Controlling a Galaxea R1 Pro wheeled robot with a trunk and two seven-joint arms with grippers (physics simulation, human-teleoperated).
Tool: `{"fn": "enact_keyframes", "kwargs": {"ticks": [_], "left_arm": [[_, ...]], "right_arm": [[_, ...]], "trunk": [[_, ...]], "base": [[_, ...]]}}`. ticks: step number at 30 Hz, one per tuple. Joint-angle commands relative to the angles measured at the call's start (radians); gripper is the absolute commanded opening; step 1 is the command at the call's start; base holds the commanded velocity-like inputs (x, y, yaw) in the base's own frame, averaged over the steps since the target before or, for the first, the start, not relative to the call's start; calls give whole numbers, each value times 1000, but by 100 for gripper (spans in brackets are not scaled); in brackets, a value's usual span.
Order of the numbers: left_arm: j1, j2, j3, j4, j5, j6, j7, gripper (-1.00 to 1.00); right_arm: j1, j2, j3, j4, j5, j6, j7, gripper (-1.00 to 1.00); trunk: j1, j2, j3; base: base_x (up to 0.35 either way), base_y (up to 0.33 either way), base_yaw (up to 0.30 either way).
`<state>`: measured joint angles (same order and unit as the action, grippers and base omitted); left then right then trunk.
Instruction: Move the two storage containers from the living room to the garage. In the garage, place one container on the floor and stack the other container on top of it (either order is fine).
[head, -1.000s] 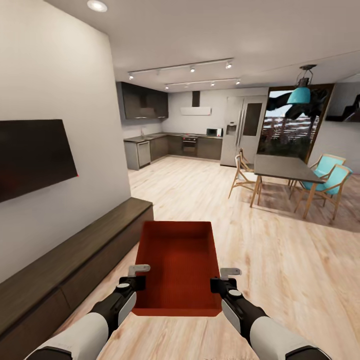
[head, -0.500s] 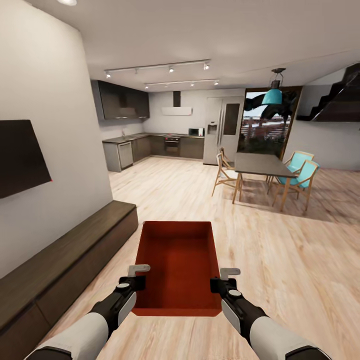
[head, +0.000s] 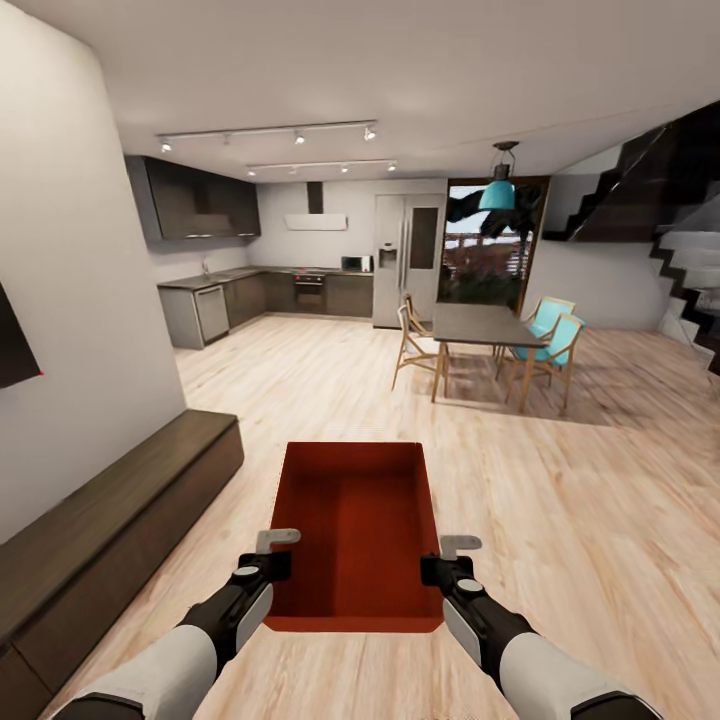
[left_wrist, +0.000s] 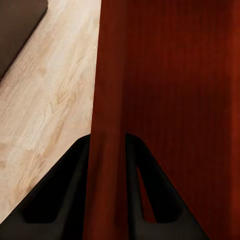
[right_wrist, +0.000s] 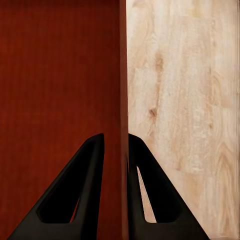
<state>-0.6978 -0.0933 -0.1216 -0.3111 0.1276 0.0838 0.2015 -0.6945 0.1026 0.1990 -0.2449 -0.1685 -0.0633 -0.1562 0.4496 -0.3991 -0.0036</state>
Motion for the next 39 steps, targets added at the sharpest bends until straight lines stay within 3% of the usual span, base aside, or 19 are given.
{"fn": "enact_keyframes", "kwargs": {"ticks": [1,28,39], "left_arm": [[0,2,62,-16,14,7,7,-100],[0,3,62,-16,14,7,7,-100],[0,3,63,-11,11,8,7,-100]], "right_arm": [[0,-7,-19,12,-14,-6,-43,-100],[0,-6,-19,12,-14,-6,-44,-100],[0,-6,-19,12,-14,-6,-43,-100]], "trunk": [[0,-1,0],[0,-1,0],[0,-1,0]], "base": [[0,0,-244],[0,0,-243],[134,0,-27]]}}
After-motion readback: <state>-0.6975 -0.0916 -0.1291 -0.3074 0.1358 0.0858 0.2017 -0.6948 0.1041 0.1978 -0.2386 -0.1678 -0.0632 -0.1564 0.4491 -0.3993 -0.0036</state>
